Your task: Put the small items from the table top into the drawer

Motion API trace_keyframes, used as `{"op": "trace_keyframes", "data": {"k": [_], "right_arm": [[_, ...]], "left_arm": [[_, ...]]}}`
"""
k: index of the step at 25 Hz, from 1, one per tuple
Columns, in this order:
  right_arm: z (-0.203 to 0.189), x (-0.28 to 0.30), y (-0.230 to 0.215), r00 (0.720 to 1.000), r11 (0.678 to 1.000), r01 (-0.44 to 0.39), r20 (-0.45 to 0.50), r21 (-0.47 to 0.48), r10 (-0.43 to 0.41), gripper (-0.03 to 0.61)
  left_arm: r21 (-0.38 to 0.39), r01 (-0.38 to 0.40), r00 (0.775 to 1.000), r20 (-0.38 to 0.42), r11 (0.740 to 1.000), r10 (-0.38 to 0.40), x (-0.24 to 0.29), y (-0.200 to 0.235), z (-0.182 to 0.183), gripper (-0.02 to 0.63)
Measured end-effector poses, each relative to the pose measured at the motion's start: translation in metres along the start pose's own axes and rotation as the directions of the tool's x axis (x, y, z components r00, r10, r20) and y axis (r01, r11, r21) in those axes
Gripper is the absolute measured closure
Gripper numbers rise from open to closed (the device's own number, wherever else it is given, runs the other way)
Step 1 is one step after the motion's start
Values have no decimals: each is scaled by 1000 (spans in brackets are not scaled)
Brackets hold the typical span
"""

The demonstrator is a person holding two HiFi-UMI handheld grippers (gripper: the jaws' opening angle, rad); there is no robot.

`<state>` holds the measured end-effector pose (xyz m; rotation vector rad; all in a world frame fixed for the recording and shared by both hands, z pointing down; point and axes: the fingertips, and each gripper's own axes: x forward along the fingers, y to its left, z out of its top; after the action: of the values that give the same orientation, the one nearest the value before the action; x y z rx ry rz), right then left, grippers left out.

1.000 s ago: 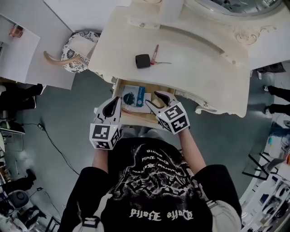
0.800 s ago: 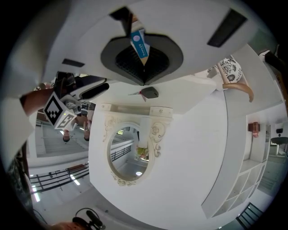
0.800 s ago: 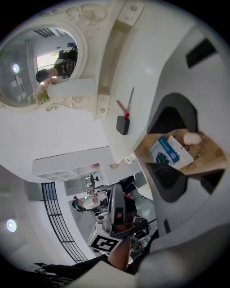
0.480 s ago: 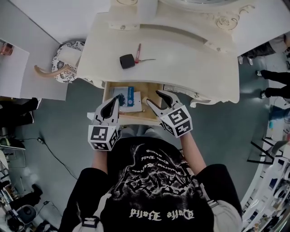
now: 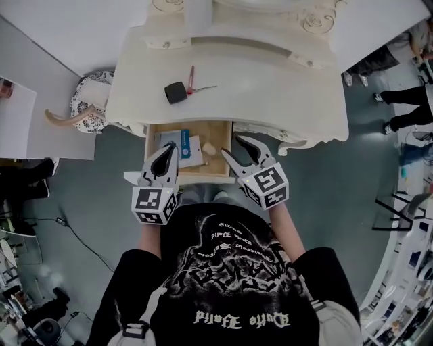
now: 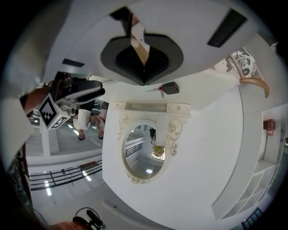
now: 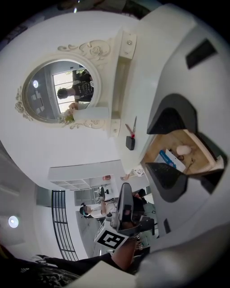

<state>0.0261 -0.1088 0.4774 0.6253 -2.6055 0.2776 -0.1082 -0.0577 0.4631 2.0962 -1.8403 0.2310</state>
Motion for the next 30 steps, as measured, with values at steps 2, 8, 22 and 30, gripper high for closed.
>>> {"op": "trace_keyframes", "data": {"k": [2, 8, 22, 30], "right_arm": [[0, -8, -4, 1000, 1000, 25, 18, 9, -25, 396], [-3, -24, -14, 996, 997, 77, 47, 23, -78, 483], [-2, -39, -23, 984, 988, 149, 90, 37, -151, 558], [-7, -44, -25, 981, 984, 172, 87, 46, -175, 568]], "left_arm": [[10, 8, 1000, -1, 1000, -8, 1, -5, 0, 598], [11, 15, 1000, -1, 1000, -15, 0, -15, -2, 598], [14, 29, 999, 25, 999, -30, 0, -22, 3, 598], [3, 31, 999, 36, 1000, -31, -2, -22, 6, 598]]}}
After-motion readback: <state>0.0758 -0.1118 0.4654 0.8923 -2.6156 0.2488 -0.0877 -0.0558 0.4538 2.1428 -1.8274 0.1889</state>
